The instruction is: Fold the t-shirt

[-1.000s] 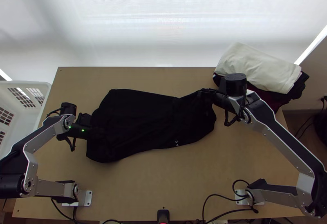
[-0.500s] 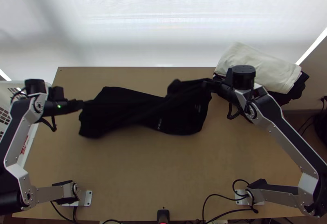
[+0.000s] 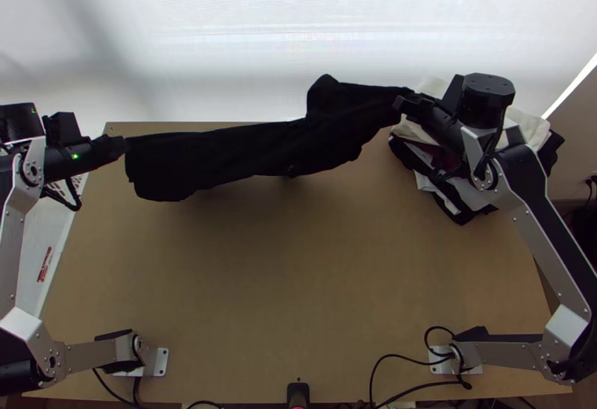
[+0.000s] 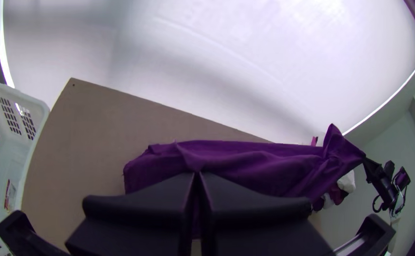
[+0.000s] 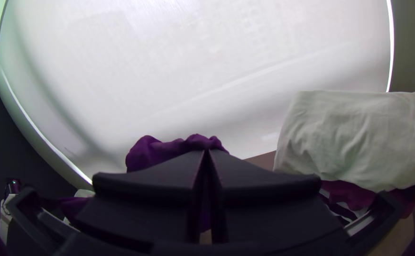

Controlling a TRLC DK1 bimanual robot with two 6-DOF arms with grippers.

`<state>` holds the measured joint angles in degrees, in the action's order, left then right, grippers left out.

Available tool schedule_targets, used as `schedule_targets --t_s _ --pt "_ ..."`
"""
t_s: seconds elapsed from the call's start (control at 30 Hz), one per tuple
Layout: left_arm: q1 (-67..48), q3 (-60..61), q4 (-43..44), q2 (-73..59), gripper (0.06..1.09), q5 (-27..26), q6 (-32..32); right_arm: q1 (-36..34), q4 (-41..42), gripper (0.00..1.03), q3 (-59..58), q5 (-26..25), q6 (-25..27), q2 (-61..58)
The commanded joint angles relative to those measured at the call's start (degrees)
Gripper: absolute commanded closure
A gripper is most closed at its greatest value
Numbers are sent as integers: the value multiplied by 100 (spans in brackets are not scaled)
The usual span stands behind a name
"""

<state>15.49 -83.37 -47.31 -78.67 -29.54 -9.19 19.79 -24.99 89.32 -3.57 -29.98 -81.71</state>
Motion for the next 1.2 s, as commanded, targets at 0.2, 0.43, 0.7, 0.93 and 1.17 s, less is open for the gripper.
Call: schedule_targets --t_s 0.2,0.43,0.7,0.93,1.17 --pt "-617 2976 978 -25 105 440 295 227 21 100 -1233 -65 -105 560" --pt "-1100 3547 1822 -658 105 572 181 315 170 100 -1945 -65 -210 569" --pt "-1056 3328 2050 -878 80 572 84 350 232 100 -2226 -73 -210 613" --pt "-758 3090 1646 -271 63 572 313 350 223 100 -2314 -82 -193 674" --pt "-705 3011 1233 -52 61 572 550 350 214 100 -2287 -91 -193 665"
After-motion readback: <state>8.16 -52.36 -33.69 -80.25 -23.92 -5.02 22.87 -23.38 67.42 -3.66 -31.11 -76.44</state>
